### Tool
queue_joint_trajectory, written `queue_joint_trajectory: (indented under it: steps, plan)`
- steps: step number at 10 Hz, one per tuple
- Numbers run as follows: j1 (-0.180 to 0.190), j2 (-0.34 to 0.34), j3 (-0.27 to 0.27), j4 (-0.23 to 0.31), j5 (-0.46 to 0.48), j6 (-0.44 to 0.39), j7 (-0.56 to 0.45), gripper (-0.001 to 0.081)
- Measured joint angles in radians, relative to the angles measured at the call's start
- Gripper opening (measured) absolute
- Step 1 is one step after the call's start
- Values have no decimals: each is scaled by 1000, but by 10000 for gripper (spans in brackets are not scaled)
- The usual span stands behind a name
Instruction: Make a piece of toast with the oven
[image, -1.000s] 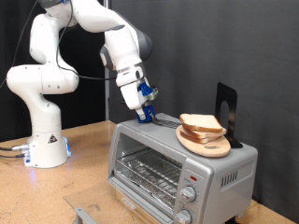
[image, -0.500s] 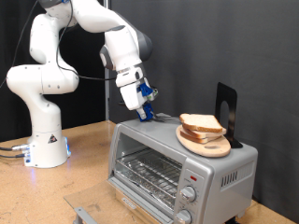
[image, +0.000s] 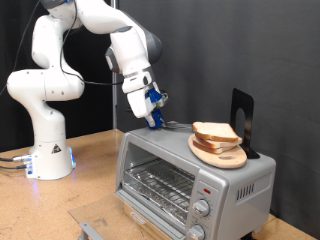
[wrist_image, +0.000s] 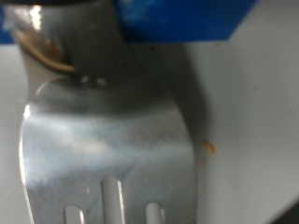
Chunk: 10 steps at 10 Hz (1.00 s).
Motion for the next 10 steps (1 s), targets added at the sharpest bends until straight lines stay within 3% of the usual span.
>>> queue_joint_trajectory:
  steps: [3, 5, 8, 10]
  plan:
    - [12, -57, -152, 17, -22, -151, -8, 482]
    - [4, -81, -244, 45, -119, -300, -5, 483]
    - [1, -80, -230, 30, -91, -242, -16, 485]
    - [-33, -76, -250, 24, -104, -225, -57, 485]
